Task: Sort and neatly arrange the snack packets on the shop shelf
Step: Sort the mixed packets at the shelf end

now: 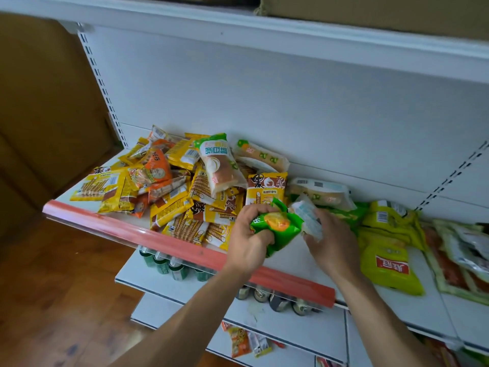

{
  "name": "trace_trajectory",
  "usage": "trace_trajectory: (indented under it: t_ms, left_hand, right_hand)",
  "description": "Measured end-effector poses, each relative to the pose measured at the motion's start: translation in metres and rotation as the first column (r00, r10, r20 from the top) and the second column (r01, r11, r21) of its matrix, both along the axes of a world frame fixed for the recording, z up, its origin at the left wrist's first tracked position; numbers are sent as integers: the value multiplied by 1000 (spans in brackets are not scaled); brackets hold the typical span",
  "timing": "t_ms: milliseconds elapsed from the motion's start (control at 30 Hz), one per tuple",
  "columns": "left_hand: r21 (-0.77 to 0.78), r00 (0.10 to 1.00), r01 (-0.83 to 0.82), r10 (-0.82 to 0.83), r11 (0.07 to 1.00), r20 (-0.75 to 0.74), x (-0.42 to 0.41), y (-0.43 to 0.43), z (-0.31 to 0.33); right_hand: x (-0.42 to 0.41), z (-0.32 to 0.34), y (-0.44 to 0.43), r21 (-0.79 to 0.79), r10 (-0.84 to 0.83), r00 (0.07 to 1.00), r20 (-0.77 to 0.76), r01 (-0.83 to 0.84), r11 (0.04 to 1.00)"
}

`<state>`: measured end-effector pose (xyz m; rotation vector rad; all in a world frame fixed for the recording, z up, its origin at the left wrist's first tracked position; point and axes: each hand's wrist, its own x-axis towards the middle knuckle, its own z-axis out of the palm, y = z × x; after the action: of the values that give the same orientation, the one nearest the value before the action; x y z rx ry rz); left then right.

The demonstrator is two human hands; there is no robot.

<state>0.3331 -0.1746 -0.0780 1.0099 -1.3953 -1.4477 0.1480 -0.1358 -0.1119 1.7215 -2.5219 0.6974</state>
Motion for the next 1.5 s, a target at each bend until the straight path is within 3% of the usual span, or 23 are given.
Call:
trace_trajectory:
  t_ms: [100,167,267,433,700,900,1033,1167,1267,1333,1400,1500]
  left_hand:
    - [9,1000,-18,18,1000,-13,-1,1,-3]
    - [21,999,-31,31,999,-29,-2,2,-5]
    - [46,996,-65,68,997,-61,-9,5,-6]
    - [45,993,-78,82,996,-89,-25,10,-10]
    - [23,996,-33,35,999,-79,-59,24,-18]
    - [-221,998,34,-19,975,67,-98,34,-16]
    - [-350,987,87,-31,933,161,-138,36,-14]
    - [-518,969,131,0,845,246,-188,28,-5]
    - [-574,864,321,16,753,504,-236,15,-10]
    - [-466,664,516,8,719,748,-264,12,-24]
    - [-373,511,616,9,694,859,-282,13,-42]
    - [-285,527,596,-98,751,844,-296,12,-50]
  right_hand:
    - [-4,3,2,-31,-21,998,62,23,999]
    - [-8,5,7,-98,-55,967,248,82,992]
    - [-15,10,16,-141,-127,838,530,234,962]
    - [-30,16,33,-221,-73,704,707,318,922]
    - [-69,19,71,-312,-77,668,740,443,841]
    - [-107,37,96,-447,136,508,851,563,696]
    - [-133,33,128,-465,59,576,815,591,659]
    - [-142,8,153,-376,-23,558,830,589,716]
    - [-145,-8,158,-278,-93,512,854,600,751]
    - [-149,-12,158,-226,-128,499,857,588,777]
    - [-156,-13,156,-209,-156,525,837,570,795]
    - [-165,-12,152,-212,-168,549,819,560,801]
